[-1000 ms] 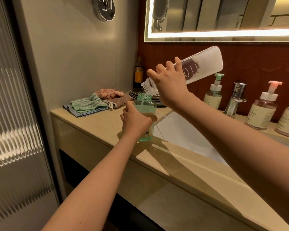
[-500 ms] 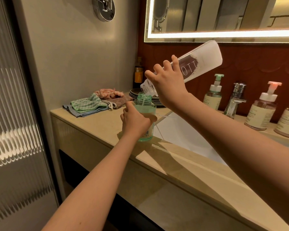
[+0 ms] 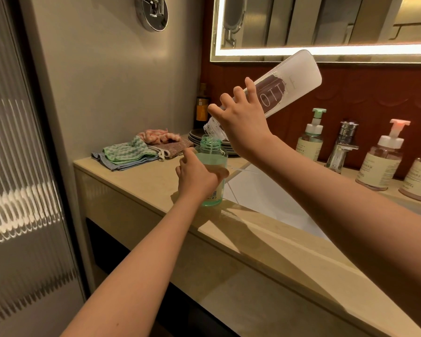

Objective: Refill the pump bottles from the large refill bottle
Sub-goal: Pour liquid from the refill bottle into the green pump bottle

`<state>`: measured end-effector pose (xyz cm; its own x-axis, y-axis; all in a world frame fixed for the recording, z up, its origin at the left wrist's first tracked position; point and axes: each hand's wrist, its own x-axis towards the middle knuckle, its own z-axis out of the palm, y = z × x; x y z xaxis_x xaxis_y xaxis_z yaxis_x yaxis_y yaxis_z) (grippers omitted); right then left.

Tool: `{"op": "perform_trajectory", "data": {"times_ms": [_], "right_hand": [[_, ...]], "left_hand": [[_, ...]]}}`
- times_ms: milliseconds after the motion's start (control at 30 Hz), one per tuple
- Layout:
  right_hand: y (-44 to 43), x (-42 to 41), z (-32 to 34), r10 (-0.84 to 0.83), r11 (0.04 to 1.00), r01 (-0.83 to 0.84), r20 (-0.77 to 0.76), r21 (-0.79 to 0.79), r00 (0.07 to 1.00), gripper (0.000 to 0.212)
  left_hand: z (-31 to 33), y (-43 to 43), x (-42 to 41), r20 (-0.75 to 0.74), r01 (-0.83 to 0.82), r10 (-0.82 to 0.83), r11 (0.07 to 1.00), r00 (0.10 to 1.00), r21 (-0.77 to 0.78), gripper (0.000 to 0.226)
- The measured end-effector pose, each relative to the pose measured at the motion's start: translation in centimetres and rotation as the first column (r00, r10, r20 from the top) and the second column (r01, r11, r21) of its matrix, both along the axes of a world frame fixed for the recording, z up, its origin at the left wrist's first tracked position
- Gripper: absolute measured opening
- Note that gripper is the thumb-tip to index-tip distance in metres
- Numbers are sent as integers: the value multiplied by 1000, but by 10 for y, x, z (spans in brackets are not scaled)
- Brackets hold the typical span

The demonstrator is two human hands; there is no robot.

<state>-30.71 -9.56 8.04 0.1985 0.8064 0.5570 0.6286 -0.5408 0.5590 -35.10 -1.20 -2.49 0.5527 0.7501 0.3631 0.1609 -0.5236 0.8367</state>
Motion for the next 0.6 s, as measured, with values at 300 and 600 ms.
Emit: {"op": "perform_trajectory", "data": {"times_ms": [300, 600], "right_hand": [[0, -2, 0, -5, 1000, 5, 22, -9, 1000, 45], [2, -2, 1, -6, 999, 7, 41, -36, 999, 43]], "left_hand": [[0, -1, -2, 10, 14, -14, 1000, 1000, -5, 78], [0, -1, -2, 10, 23, -23, 1000, 1000, -10, 75]]}}
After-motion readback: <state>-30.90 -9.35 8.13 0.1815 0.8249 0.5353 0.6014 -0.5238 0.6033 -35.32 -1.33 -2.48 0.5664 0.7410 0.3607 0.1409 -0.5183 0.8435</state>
